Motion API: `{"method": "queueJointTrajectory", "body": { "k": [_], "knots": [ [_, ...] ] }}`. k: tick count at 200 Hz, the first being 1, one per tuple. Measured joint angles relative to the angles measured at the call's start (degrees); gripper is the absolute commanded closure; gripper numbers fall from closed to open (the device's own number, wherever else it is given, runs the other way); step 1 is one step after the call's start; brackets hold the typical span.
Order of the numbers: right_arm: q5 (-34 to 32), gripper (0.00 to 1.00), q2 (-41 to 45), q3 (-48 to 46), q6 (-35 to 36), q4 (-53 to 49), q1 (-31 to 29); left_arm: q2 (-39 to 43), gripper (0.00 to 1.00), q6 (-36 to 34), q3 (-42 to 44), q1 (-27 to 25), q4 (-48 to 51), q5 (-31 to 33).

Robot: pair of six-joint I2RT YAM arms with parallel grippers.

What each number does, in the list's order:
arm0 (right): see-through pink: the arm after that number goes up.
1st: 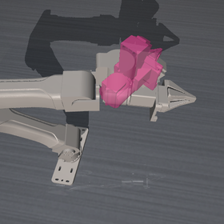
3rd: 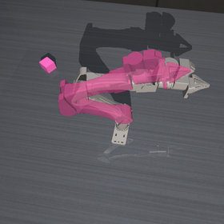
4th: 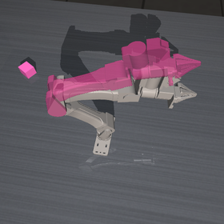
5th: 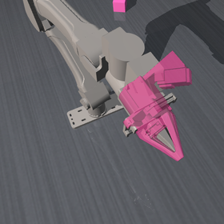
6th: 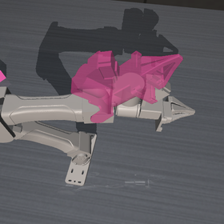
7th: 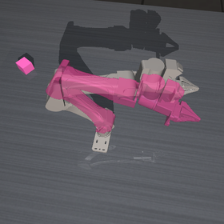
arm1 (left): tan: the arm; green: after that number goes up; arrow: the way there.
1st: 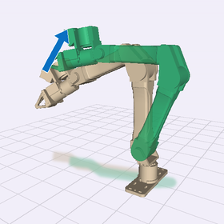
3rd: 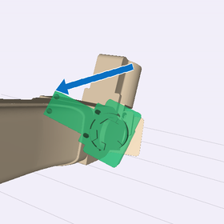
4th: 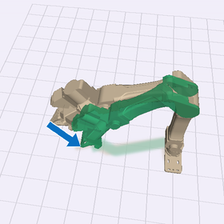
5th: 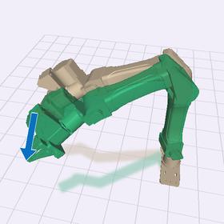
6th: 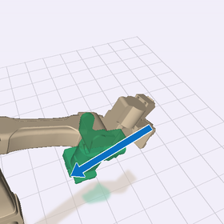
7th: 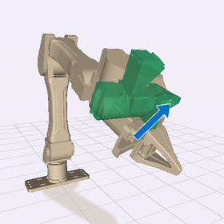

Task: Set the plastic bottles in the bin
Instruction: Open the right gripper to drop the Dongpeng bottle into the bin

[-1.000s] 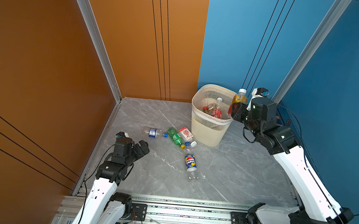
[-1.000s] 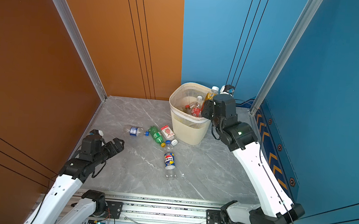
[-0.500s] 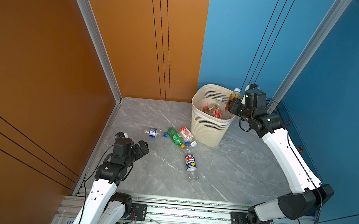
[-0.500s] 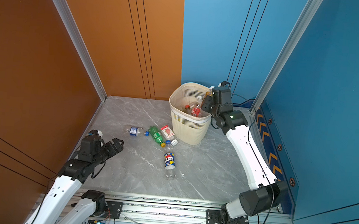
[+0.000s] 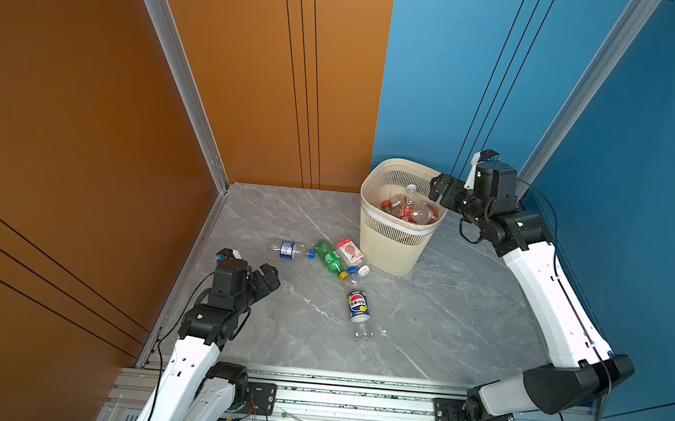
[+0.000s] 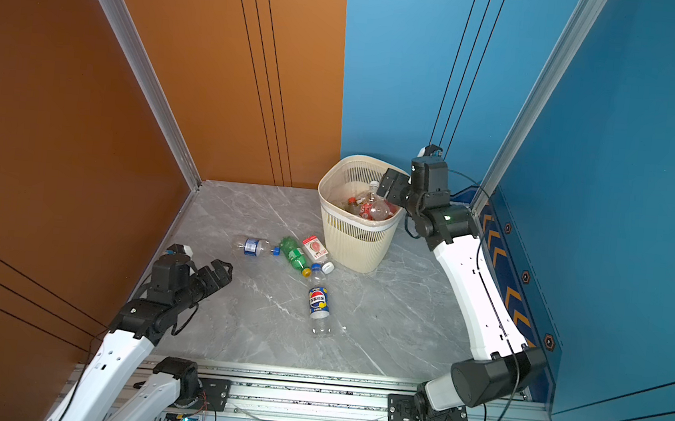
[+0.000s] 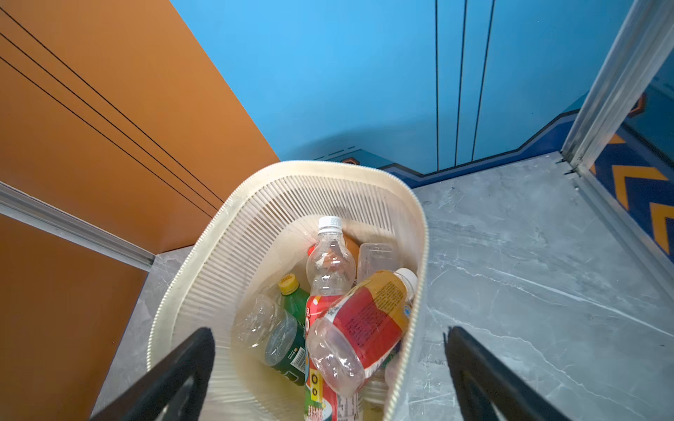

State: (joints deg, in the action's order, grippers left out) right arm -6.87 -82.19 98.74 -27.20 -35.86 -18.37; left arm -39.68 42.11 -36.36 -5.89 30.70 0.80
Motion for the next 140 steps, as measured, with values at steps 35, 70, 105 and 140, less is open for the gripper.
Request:
{"method": "queueJointTrajectory", "body": {
  "k": [35,70,105,140],
  "knots": [
    [-0.8,0.01,18.6,-19.0,-1.3,5.0,-0.1,-0.5,0.02,0.5,0.0,0.0,0.0,-0.5],
    [-1.5,0.00,32.5,-38.1,-5.9,5.7,-0.1,-1.0,0.02,2.0,0.9,-0.1,-0.1,-2.0],
    [-2.2,0.00,33.2,-41.5,-8.1,4.1,0.0,-3.3,0.01,4.0,1.0,-4.0,-0.5,-2.5],
    [-2.2,0.00,32.6,-41.5,-8.9,4.2,0.0,-6.8,0.01,7.2,1.0,-16.2,-2.1,0.2]
  ]
}}
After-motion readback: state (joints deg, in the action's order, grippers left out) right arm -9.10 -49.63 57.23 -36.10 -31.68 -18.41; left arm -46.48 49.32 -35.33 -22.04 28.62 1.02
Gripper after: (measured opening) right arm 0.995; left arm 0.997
